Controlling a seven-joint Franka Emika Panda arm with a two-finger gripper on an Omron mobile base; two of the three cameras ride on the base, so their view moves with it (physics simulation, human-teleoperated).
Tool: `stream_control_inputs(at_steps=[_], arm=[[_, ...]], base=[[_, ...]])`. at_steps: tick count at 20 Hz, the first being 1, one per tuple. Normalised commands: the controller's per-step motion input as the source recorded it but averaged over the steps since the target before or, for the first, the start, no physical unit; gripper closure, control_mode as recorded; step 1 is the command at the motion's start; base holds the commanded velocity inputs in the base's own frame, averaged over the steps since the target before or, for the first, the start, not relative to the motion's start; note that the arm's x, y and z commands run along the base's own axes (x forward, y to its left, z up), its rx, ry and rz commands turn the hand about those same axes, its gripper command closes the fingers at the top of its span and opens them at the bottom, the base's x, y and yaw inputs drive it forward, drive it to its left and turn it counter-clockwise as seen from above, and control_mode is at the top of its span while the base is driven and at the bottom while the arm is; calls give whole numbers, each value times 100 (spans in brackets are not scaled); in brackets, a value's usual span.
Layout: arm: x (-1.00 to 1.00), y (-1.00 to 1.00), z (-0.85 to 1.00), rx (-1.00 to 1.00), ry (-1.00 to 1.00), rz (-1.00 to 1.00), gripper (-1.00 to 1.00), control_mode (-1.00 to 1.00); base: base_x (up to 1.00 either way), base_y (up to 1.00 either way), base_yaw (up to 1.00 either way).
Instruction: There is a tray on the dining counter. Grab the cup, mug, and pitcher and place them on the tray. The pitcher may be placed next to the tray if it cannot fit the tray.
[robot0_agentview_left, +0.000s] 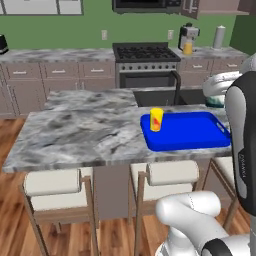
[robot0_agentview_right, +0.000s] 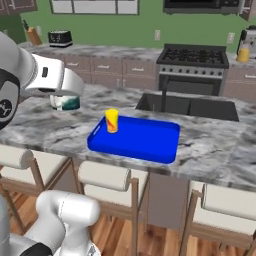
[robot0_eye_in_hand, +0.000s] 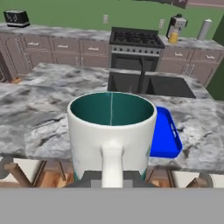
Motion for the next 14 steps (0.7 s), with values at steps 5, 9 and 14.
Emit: stream_control_inputs(at_steps=[5, 9, 14], arm=[[0, 0, 0, 0, 0, 0, 100, 100], [0, 0, 0, 0, 0, 0, 100, 100], [0, 0, 0, 0, 0, 0, 100, 100]], base=[[47, -18, 0], [42, -23, 0], [21, -33, 0]])
